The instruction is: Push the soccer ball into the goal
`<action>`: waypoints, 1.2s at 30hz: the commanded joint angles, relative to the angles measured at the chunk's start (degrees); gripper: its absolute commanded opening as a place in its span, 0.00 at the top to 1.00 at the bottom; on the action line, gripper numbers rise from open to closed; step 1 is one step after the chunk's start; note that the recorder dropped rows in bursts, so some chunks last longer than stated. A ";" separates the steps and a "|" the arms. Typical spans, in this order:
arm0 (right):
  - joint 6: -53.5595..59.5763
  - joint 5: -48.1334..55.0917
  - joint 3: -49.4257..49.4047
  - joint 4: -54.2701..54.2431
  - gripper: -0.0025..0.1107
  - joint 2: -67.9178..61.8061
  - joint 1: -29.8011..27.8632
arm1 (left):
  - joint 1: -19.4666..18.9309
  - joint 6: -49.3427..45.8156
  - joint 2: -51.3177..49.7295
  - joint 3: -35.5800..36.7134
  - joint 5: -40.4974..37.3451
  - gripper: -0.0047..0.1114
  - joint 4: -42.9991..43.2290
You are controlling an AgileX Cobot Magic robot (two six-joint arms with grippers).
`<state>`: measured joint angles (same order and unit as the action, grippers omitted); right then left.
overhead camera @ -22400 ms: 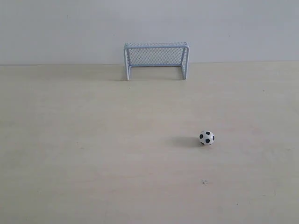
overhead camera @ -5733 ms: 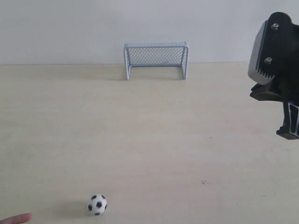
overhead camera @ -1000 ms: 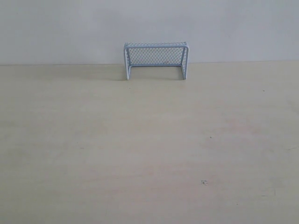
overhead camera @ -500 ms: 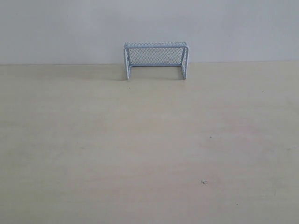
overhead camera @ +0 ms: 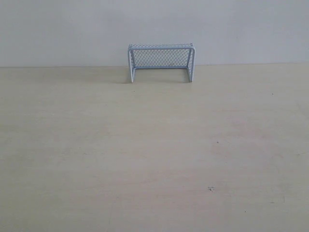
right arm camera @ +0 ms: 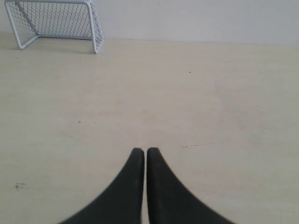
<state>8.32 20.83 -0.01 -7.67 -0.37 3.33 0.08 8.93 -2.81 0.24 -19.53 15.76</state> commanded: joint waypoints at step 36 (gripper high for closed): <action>-6.97 -0.43 0.01 9.34 0.98 0.37 -0.45 | 0.45 0.53 -0.32 -0.24 0.19 0.91 0.01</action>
<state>0.98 20.83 -0.01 1.51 -0.37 3.33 0.08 8.93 -2.81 0.24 -19.53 15.76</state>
